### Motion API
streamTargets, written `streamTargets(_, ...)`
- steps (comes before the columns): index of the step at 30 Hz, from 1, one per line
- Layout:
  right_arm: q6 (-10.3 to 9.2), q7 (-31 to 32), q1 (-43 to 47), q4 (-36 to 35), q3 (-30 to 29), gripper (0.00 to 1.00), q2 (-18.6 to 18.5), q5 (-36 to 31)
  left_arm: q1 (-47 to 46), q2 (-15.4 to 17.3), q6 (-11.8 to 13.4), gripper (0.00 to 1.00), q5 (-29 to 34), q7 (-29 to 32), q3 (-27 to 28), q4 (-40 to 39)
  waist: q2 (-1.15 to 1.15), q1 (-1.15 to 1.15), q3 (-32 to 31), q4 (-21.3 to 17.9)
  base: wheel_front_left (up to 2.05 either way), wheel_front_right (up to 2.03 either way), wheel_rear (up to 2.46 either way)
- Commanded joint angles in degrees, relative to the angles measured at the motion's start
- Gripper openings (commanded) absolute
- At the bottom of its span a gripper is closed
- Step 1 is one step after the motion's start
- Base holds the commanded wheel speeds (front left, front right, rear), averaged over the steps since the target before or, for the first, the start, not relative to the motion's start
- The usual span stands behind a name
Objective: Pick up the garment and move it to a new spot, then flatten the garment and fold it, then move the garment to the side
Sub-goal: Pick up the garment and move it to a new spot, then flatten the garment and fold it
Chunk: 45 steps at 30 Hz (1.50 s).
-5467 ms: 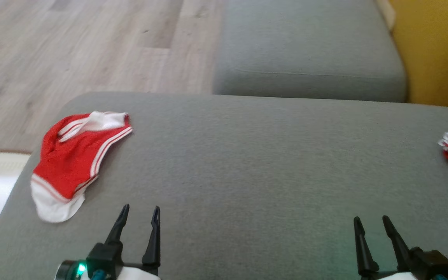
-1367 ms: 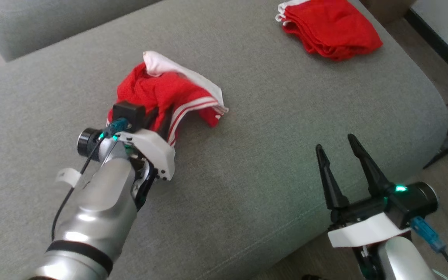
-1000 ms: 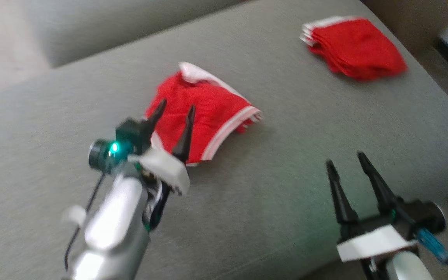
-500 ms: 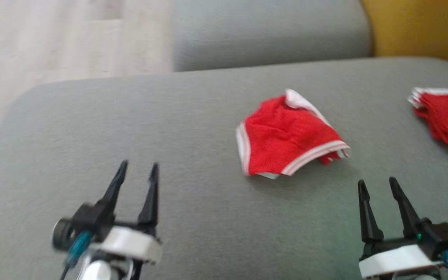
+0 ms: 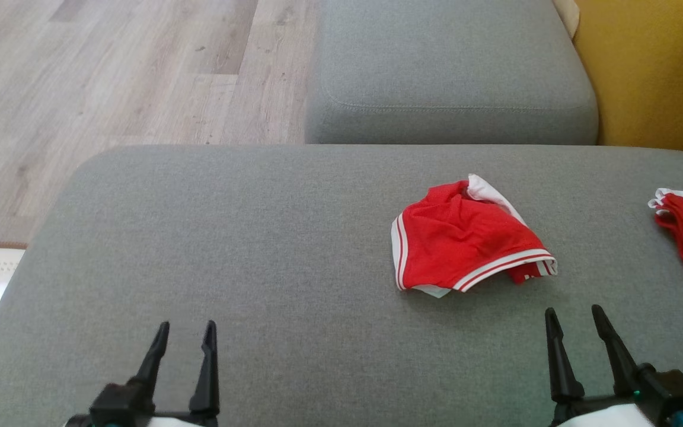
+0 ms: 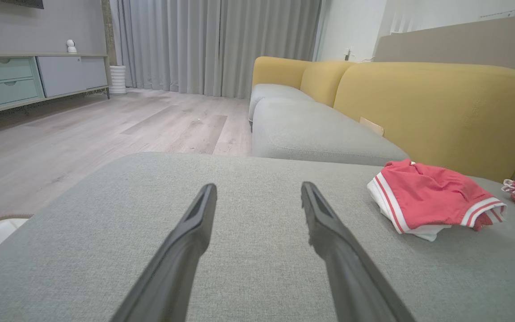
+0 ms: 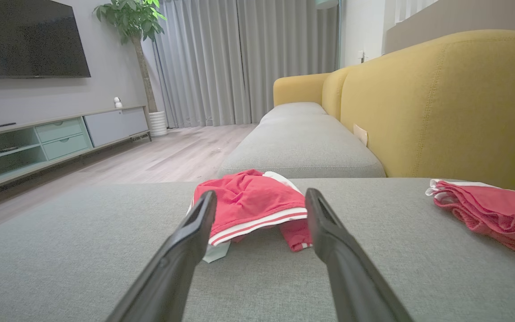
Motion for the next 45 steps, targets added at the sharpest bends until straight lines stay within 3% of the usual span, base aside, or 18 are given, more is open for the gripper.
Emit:
streamTargets(1,-0.05,-0.63,-1.55,-1.97,1.19,1.00,-0.37,0.30,-2.33,-0.38,0.25,1.00,0.59,-0.44,1.41,-1.78,0.00,0.00,-0.05,-0.08,0.00,0.00,0.00)
streamTargets(45,-0.05,-0.63,-0.65,-2.31,0.91,1.00,-0.35,-0.41,-1.55,-0.40,0.18,1.00,5.56,-0.45,-0.44,-1.80,0.00,0.00,-0.68,-0.71,0.00,0.00,0.00)
